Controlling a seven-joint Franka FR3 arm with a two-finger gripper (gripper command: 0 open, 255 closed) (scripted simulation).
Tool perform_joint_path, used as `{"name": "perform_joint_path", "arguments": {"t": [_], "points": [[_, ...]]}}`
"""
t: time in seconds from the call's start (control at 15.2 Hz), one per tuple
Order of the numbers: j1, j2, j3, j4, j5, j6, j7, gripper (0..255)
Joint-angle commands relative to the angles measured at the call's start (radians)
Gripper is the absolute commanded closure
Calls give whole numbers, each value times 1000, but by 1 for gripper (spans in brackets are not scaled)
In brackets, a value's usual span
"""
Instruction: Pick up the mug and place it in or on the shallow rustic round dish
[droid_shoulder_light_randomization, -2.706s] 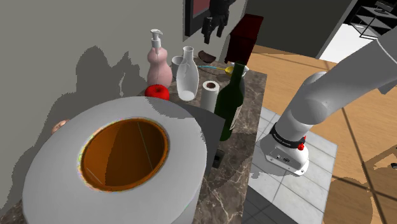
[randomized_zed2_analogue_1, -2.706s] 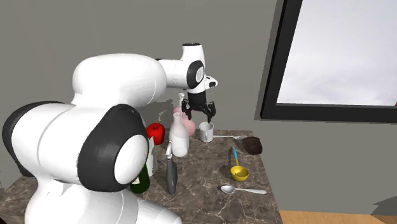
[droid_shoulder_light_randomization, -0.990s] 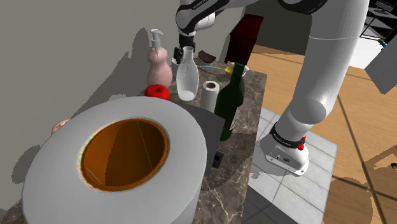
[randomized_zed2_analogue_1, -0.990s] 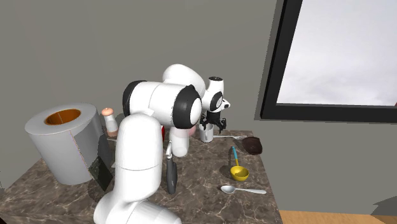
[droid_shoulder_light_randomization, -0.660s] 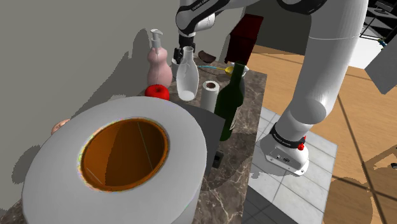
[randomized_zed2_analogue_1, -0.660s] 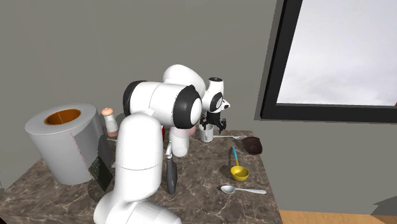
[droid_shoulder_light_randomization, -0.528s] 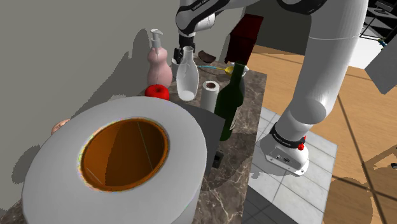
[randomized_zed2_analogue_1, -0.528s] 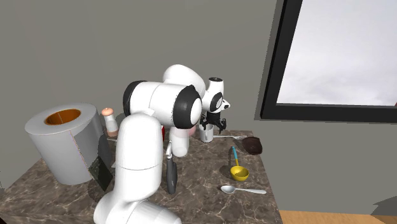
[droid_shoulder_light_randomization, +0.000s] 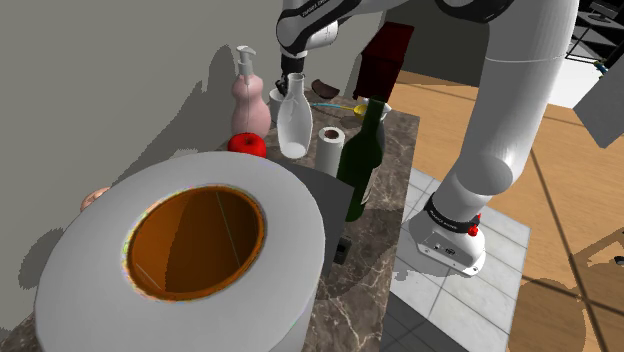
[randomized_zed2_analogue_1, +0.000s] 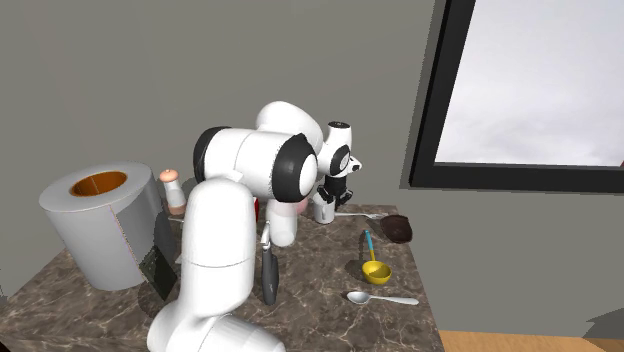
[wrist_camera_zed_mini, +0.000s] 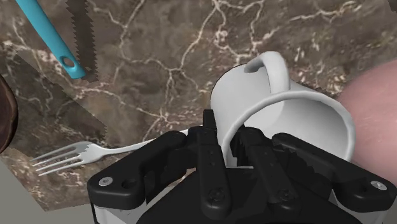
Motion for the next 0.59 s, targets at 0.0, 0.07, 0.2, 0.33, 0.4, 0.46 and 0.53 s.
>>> {"name": "perform_joint_path", "arguments": {"t": [0.0, 0.07, 0.2, 0.33, 0.4, 0.46, 0.53], "points": [[0, 0, 0, 0, 0, 0, 0, 255], [0, 0, 0, 0, 0, 0, 0, 255], [0, -13, -1, 10, -1, -23, 2, 255], [0, -25, -1, 21, -3, -46, 3, 255], [0, -31, -1, 26, -3, -58, 4, 255], [0, -37, -1, 32, -4, -69, 5, 255], [0, -43, -2, 39, -5, -81, 5, 255]]}}
